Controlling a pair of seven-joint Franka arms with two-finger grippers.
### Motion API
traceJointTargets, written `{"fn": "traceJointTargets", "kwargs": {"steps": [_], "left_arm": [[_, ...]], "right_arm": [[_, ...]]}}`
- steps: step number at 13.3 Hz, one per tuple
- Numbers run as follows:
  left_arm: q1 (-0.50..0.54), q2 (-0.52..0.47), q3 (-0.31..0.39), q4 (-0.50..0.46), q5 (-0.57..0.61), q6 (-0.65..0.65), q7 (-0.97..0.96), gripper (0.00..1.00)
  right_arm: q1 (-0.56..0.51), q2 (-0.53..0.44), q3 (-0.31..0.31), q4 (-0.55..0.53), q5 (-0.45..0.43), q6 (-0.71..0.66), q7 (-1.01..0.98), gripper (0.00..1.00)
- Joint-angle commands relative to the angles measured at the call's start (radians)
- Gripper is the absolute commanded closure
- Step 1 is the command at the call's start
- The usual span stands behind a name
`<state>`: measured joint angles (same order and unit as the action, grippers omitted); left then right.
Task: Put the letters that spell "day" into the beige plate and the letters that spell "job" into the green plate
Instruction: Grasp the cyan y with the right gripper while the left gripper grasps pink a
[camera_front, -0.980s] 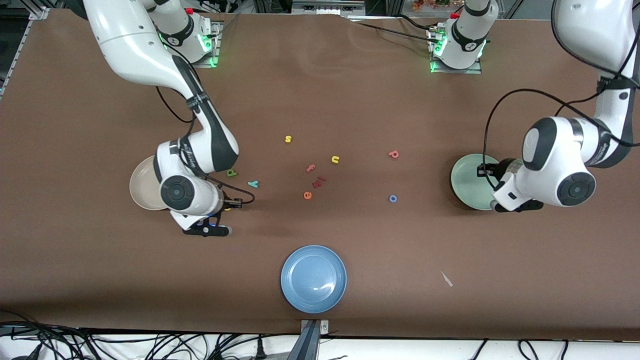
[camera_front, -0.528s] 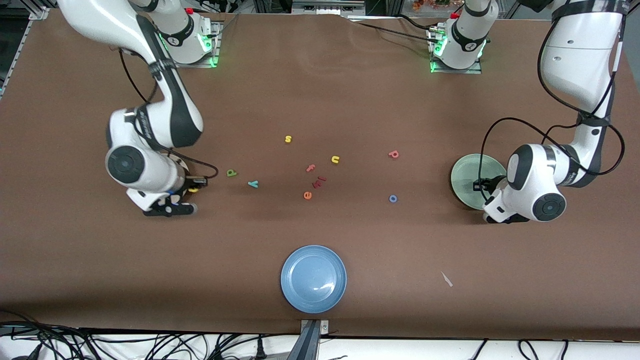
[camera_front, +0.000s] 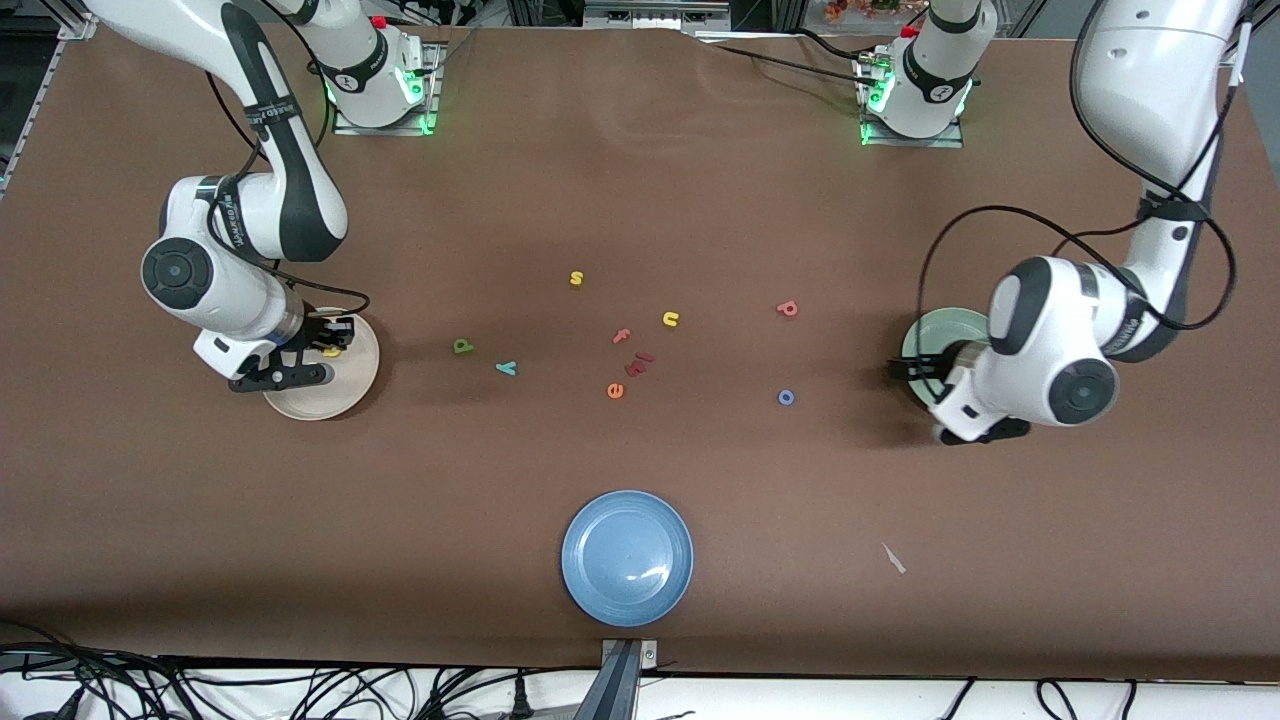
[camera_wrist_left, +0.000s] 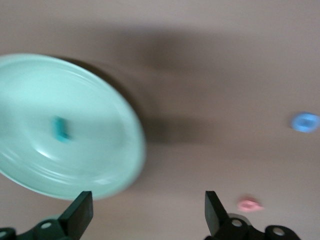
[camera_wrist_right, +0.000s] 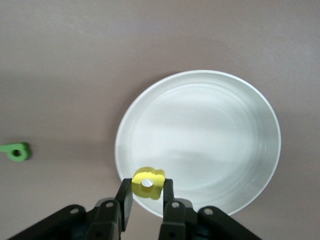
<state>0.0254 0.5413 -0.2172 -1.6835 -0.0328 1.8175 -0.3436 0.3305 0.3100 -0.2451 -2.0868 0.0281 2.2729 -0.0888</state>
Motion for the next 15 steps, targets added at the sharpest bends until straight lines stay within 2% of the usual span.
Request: {"fn": "traceJointTargets", "kwargs": {"steps": [1, 2, 3, 5, 8, 12, 14, 15], "left_arm": [[0.007, -0.027, -0.112, -0.073, -0.018, 0.038, -0.157, 0.08], [0.007, -0.043, -0.144, -0.132, -0.018, 0.104, -0.201, 0.10], [0.005, -0.059, -0.174, -0.209, -0.018, 0.205, -0.237, 0.10], [0.002, -0.067, -0.221, -0.342, -0.003, 0.392, -0.325, 0.10], [-0.058, -0.064, -0.226, -0.445, 0.019, 0.496, -0.382, 0.11], [-0.081, -0.032, -0.223, -0.450, 0.027, 0.513, -0.400, 0.37], [-0.079, -0.031, -0.220, -0.450, 0.027, 0.528, -0.399, 0.44], [-0.078, -0.031, -0.218, -0.447, 0.045, 0.528, -0.399, 0.44]], "right_arm": [[-0.004, 0.009, -0.008, -0.013, 0.016, 0.039, -0.045, 0.52], [-0.004, 0.018, -0.008, 0.007, 0.016, 0.036, -0.040, 0.07], [-0.004, 0.023, -0.006, 0.031, 0.018, 0.022, -0.036, 0.00], [0.008, 0.023, 0.001, 0.074, 0.050, -0.038, -0.008, 0.00], [0.096, 0.044, 0.003, 0.148, 0.107, -0.141, 0.124, 0.00], [0.209, 0.092, 0.010, 0.177, 0.102, -0.128, 0.111, 0.00], [0.231, 0.129, 0.041, 0.203, 0.104, -0.127, 0.019, 0.00], [0.231, 0.135, 0.052, 0.211, 0.102, -0.127, -0.027, 0.00]]}}
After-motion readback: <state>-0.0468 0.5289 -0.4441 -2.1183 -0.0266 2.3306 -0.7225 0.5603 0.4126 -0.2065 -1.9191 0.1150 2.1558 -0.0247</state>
